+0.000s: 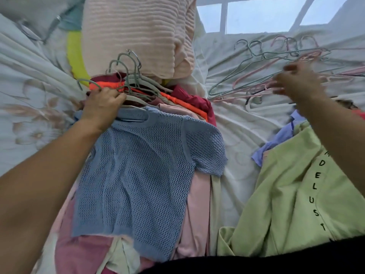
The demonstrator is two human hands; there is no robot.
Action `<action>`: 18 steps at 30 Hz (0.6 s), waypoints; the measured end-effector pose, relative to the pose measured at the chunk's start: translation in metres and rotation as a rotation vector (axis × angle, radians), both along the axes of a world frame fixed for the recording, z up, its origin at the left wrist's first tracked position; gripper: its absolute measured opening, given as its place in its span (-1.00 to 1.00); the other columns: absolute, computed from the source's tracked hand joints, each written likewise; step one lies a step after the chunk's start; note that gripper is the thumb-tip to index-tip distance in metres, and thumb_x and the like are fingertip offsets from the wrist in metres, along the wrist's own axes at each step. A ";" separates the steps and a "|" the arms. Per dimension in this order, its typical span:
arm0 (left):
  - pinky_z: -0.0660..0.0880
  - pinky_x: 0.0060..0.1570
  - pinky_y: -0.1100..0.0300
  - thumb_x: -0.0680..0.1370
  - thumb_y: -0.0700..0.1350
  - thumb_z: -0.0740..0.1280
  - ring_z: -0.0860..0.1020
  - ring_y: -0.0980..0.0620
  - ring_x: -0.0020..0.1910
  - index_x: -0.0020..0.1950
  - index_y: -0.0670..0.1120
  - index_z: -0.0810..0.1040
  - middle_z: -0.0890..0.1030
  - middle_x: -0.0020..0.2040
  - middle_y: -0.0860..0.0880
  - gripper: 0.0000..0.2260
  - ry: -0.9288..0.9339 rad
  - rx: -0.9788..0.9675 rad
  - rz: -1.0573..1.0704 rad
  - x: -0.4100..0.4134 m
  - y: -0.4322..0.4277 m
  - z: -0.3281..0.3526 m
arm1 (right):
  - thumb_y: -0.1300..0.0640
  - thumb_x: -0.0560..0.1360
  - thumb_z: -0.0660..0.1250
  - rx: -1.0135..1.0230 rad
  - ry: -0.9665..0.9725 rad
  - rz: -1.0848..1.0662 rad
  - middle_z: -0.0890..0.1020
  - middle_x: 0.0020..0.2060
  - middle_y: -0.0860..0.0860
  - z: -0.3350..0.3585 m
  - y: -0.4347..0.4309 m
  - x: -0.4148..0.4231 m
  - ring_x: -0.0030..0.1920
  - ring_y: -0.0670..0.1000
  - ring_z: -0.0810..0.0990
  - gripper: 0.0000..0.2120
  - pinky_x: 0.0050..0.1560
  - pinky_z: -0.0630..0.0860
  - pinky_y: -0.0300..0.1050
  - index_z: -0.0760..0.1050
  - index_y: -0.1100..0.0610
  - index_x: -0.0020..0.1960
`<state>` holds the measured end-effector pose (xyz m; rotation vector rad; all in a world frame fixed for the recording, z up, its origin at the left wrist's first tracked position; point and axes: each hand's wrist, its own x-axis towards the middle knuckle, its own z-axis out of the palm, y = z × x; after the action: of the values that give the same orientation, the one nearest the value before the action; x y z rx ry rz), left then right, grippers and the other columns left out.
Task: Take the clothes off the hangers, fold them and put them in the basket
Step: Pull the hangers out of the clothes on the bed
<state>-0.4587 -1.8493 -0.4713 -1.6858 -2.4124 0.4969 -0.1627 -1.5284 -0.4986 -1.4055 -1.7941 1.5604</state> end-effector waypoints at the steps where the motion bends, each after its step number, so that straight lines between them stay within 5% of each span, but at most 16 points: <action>1: 0.44 -0.24 -0.11 0.37 -0.28 0.23 0.54 -0.28 -0.24 -0.18 -0.31 0.56 0.53 -0.27 -0.31 -0.85 -0.002 -0.015 -0.003 0.002 0.000 0.007 | 0.24 0.50 0.28 0.008 -0.002 0.068 0.46 0.04 0.03 -0.005 -0.016 0.004 -0.07 -0.02 0.52 -0.52 -0.08 0.48 -0.12 0.22 0.24 0.37; 5: 0.45 -0.28 0.00 0.24 -0.26 0.34 0.55 -0.21 -0.34 -0.39 -0.28 0.59 0.51 -0.38 -0.24 -0.91 0.007 -0.053 -0.155 0.013 -0.002 0.044 | 0.18 0.50 0.33 0.146 -0.109 0.160 0.27 0.41 0.08 -0.015 -0.040 0.008 0.39 0.05 0.29 -0.34 0.25 0.23 -0.17 0.08 0.20 0.49; 7: 0.46 -0.25 0.00 0.22 -0.25 0.50 0.56 -0.21 -0.31 -0.40 -0.27 0.57 0.53 -0.36 -0.24 -0.86 -0.011 -0.082 -0.177 0.015 -0.002 0.069 | 0.03 0.40 0.34 0.217 -0.227 0.123 0.31 0.42 0.16 -0.005 -0.026 0.016 0.41 0.13 0.28 -0.30 0.38 0.17 -0.03 0.19 0.20 0.46; 10: 0.44 -0.22 -0.03 0.14 -0.17 0.62 0.55 -0.23 -0.25 -0.33 -0.25 0.58 0.55 -0.32 -0.23 -0.71 0.002 -0.082 -0.168 0.020 -0.009 0.104 | 0.02 0.42 0.31 0.303 -0.450 0.135 0.50 0.24 0.28 0.010 -0.003 0.038 0.27 0.25 0.45 -0.49 0.29 0.29 0.12 0.44 0.26 0.29; 12: 0.41 -0.23 -0.01 0.24 -0.13 0.53 0.50 -0.19 -0.22 -0.33 -0.21 0.57 0.55 -0.31 -0.18 -0.80 -0.008 -0.004 -0.264 0.031 -0.010 0.120 | 0.01 0.41 0.30 0.271 -0.395 0.131 0.59 0.06 0.34 0.018 -0.002 0.046 0.09 0.20 0.58 -0.57 0.13 0.43 0.11 0.54 0.31 0.13; 15: 0.26 -0.21 0.06 0.36 -0.02 0.23 0.33 -0.09 -0.16 -0.39 -0.12 0.51 0.50 -0.36 -0.08 -0.79 0.009 0.052 -0.387 0.055 -0.007 0.134 | 0.03 0.46 0.31 0.196 -0.132 0.288 0.63 -0.07 0.31 0.053 -0.055 0.028 -0.25 -0.19 0.61 -0.69 -0.04 0.53 -0.14 0.57 0.25 0.06; 18: 0.17 -0.22 0.07 0.31 -0.06 0.33 0.38 -0.06 -0.19 -0.42 -0.07 0.48 0.47 -0.41 -0.02 -0.86 0.102 0.026 -0.445 0.089 0.002 0.151 | 0.14 0.55 0.28 0.173 0.093 0.570 0.59 0.01 0.10 0.100 -0.136 -0.003 0.00 0.01 0.57 -0.78 0.11 0.48 -0.02 0.50 0.11 0.19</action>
<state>-0.3695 -1.8471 -0.3202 -2.0465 -1.8817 0.4642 -0.1660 -1.6640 -0.3990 -0.7598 -2.3353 1.6328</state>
